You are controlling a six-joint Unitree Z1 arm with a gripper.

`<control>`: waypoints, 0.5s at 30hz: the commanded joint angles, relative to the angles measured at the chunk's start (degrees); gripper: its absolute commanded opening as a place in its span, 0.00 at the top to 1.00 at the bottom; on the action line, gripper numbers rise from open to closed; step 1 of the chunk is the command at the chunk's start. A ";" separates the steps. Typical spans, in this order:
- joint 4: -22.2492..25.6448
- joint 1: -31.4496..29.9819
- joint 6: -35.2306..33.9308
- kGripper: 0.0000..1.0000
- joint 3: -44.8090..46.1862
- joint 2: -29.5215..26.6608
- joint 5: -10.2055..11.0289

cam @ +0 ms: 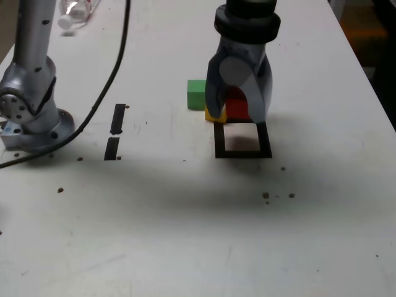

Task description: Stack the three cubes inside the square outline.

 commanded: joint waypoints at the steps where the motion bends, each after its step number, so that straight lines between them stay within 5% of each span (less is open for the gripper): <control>1: -0.19 -1.59 -1.66 0.79 0.05 -0.48 -0.41; 9: -1.96 -3.97 -7.75 0.79 1.11 1.06 -0.94; 15: -3.47 -3.99 -12.45 0.79 2.17 2.59 1.34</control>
